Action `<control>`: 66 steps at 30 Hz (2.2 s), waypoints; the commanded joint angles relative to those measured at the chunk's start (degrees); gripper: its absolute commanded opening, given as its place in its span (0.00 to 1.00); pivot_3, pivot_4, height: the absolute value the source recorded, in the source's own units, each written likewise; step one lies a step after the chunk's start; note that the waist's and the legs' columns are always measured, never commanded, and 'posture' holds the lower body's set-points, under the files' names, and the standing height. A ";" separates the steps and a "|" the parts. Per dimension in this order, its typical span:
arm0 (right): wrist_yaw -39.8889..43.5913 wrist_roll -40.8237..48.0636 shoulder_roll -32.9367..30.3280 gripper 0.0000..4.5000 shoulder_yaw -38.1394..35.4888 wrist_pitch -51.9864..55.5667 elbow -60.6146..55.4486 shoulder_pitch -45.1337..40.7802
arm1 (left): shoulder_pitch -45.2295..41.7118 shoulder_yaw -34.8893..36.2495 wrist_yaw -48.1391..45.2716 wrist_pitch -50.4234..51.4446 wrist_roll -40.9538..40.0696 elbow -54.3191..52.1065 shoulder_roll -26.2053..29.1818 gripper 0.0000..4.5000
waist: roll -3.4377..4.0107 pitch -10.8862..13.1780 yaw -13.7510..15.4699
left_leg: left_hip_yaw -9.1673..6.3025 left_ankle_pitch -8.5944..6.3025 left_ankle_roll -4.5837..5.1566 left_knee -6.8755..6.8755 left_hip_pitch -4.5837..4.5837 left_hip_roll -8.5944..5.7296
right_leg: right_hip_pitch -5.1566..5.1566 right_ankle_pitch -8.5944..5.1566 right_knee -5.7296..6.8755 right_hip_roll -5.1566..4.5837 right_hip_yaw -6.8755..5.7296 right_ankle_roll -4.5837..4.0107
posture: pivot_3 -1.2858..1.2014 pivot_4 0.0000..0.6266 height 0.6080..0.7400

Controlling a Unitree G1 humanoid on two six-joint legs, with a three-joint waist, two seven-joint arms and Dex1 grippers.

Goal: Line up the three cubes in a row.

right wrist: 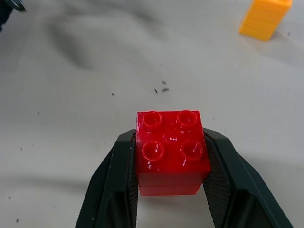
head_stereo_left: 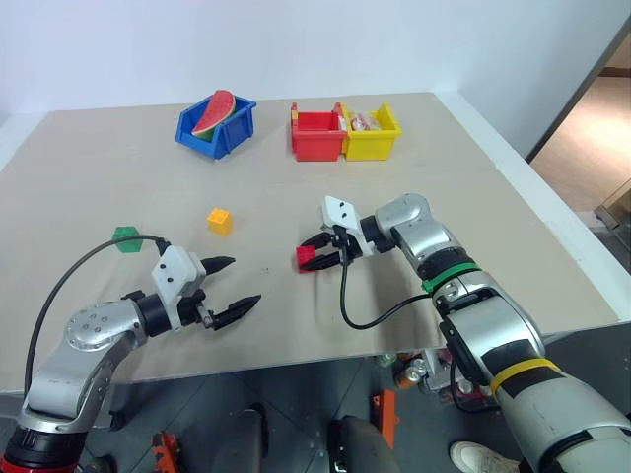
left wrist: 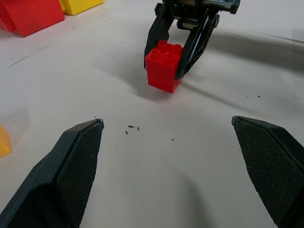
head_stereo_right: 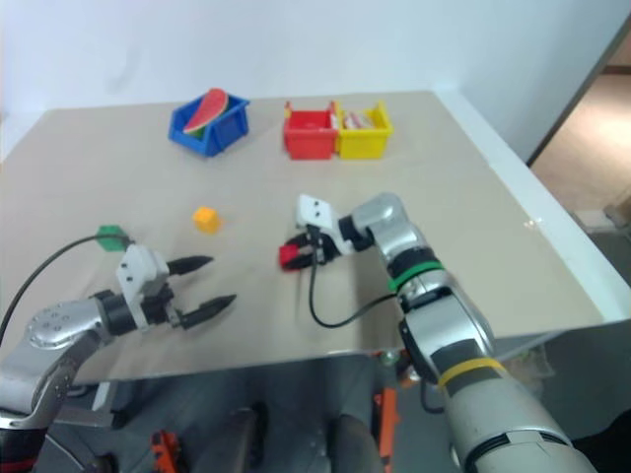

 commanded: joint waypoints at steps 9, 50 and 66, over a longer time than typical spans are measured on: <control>0.43 -1.34 0.01 0.88 -2.30 -4.56 1.08 -1.43 | -1.63 0.38 -0.04 -0.11 -0.14 -1.38 0.50 1.00 | 0.00 0.00 0.00 | 0.23 0.01 0.01 0.00 0.00 0.06 | -0.07 0.04 0.00 0.02 0.15 0.03 | 0.52 0.24 1.00; -32.89 13.39 -1.17 0.99 -13.06 30.14 -62.69 21.87 | -14.37 19.20 25.32 5.00 6.81 26.26 0.95 1.00 | -0.31 -0.11 0.08 | 0.97 -0.08 -0.29 0.00 -0.08 0.80 | -0.30 0.19 0.03 0.33 0.24 -0.13 | 0.52 0.24 1.00; -34.66 12.30 -2.99 1.00 -11.49 28.82 -63.88 22.26 | -18.94 15.96 25.26 4.03 8.56 38.06 -0.48 0.94 | -0.35 -0.11 0.08 | 1.01 -0.05 -0.25 0.00 -0.08 0.83 | -0.30 0.19 0.03 0.34 0.25 -0.12 | 0.52 0.24 1.00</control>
